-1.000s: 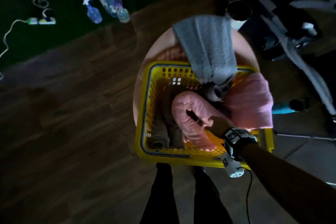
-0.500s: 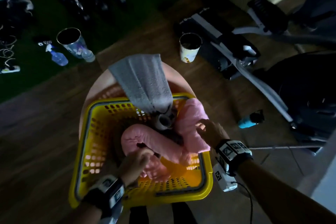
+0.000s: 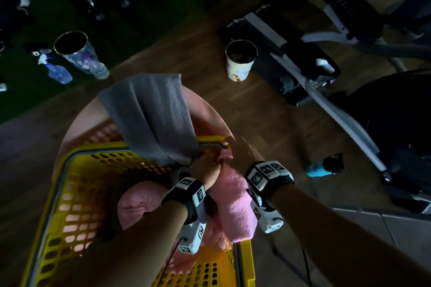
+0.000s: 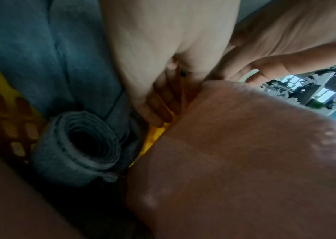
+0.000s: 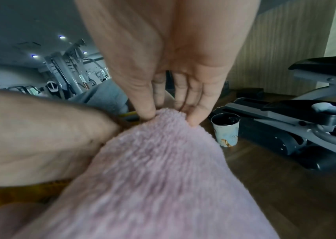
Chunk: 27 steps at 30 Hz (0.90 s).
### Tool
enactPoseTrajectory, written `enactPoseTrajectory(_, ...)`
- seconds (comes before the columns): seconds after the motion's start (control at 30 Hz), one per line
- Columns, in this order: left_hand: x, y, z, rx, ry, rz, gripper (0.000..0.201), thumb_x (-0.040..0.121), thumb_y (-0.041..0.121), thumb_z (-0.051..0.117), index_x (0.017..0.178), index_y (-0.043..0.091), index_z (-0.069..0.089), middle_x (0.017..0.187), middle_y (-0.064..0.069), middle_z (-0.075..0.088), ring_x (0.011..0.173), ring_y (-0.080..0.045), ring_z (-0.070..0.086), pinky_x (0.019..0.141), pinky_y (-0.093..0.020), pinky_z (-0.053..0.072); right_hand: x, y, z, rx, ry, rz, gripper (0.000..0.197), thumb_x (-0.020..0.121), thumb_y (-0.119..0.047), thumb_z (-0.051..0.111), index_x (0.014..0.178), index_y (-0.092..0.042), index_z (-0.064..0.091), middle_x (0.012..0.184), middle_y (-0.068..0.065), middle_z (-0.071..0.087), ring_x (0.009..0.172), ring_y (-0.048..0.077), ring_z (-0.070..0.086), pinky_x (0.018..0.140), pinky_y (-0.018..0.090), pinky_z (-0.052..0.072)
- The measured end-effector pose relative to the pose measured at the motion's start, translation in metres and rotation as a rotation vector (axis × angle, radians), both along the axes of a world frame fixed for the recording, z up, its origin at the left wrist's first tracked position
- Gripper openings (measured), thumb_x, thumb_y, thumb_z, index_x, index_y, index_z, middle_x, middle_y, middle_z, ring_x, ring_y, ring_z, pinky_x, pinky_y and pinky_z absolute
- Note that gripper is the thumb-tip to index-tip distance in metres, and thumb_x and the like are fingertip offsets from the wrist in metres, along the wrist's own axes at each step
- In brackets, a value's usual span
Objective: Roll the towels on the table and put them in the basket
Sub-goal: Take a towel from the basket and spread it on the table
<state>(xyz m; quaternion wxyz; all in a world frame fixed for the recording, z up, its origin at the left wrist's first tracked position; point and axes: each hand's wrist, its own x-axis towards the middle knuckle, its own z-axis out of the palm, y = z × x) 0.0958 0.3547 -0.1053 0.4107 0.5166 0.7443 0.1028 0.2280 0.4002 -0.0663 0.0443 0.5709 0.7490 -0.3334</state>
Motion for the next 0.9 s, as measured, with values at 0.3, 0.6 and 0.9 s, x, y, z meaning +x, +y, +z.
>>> enactPoseTrajectory(0.3, -0.017, -0.014, 0.034, 0.074, -0.305, 0.051, 0.040, 0.093, 0.029, 0.052, 0.121, 0.003, 0.059, 0.125, -0.012, 0.060, 0.119, -0.025, 0.053, 0.090, -0.013, 0.031, 0.005, 0.005, 0.036, 0.103, -0.162, 0.264, 0.027, 0.094, -0.032, 0.050, 0.117, -0.022, 0.063, 0.126, 0.005, 0.056, 0.123, 0.026, 0.046, 0.095, 0.036, 0.038)
enactPoseTrajectory(0.6, -0.020, -0.047, 0.170, 0.369, -0.435, -0.102, 0.018, 0.094, 0.030, 0.051, 0.098, 0.016, 0.062, 0.095, 0.001, 0.065, 0.093, -0.007, 0.062, 0.080, -0.026, 0.044, 0.022, -0.041, 0.178, 0.062, 0.342, 0.096, 0.029, 0.095, -0.024, 0.057, 0.095, 0.003, 0.067, 0.086, 0.014, 0.067, 0.073, 0.015, 0.059, 0.064, 0.022, 0.042)
enactPoseTrajectory(0.9, 0.001, -0.090, 0.450, 0.502, -0.708, -0.355, 0.016, 0.090, 0.015, 0.052, 0.089, 0.010, 0.067, 0.088, -0.007, 0.067, 0.078, -0.012, 0.062, 0.075, -0.029, 0.048, 0.061, -0.137, 0.447, 0.564, 0.778, -0.191, 0.019, 0.087, -0.005, 0.066, 0.068, -0.010, 0.067, 0.052, -0.017, 0.059, 0.051, -0.008, 0.048, 0.054, 0.010, 0.037)
